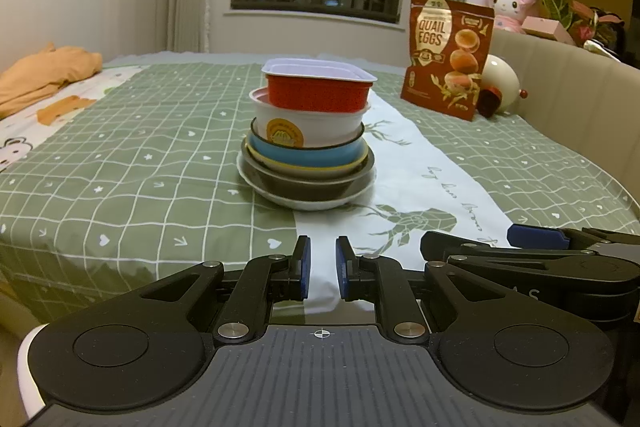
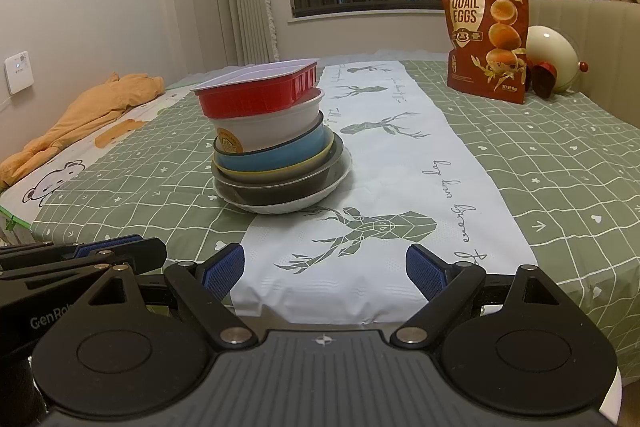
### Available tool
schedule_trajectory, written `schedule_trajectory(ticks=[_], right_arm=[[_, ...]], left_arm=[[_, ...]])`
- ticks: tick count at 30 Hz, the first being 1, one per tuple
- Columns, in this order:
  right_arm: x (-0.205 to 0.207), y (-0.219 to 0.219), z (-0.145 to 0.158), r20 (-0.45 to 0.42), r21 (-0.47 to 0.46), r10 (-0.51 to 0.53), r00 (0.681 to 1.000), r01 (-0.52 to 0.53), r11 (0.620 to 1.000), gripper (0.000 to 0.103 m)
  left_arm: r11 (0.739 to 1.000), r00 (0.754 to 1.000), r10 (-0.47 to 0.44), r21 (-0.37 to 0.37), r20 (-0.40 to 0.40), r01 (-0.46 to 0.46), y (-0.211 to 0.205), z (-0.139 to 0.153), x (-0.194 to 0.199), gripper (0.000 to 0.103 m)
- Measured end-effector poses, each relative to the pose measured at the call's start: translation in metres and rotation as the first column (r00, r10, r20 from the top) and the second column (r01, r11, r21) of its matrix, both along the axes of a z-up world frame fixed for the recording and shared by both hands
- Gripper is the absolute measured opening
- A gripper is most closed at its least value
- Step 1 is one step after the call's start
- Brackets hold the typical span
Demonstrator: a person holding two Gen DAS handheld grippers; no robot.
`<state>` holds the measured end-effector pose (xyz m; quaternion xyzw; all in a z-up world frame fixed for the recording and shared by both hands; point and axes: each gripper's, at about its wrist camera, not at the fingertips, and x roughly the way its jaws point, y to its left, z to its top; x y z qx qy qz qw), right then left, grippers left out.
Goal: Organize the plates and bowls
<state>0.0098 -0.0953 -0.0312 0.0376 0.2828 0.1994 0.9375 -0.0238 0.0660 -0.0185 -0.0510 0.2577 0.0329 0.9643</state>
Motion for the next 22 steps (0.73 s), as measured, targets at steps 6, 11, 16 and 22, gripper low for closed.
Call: schedule_trajectory(ticks=[6,11,16,22], right_arm=[[0.0,0.0,-0.001,0.0,0.0,0.0,1.0,0.0,1.0,0.089],[-0.001,0.0,-0.001,0.0,0.001,-0.003,1.0,0.003,1.0,0.089],[0.0,0.0,-0.001,-0.001,0.001,-0.002,1.0,0.002,1.0,0.089],[0.007,-0.001,-0.004,-0.018,0.006,0.002,1.0,-0.002,1.0,0.088]], left_arm=[[1.0,1.0,0.0,0.0,0.0,0.0,0.0,0.0,0.0,0.016],[1.0,1.0,0.003,0.001,-0.001,-0.003,0.0,0.0,0.0,0.016],[1.0,1.0,0.027,0.007,-0.001,-0.027,0.002,-0.002,0.003,0.016],[0.998,0.998,0.062,0.023,-0.033,-0.061,0.004,-0.007,0.015,0.016]])
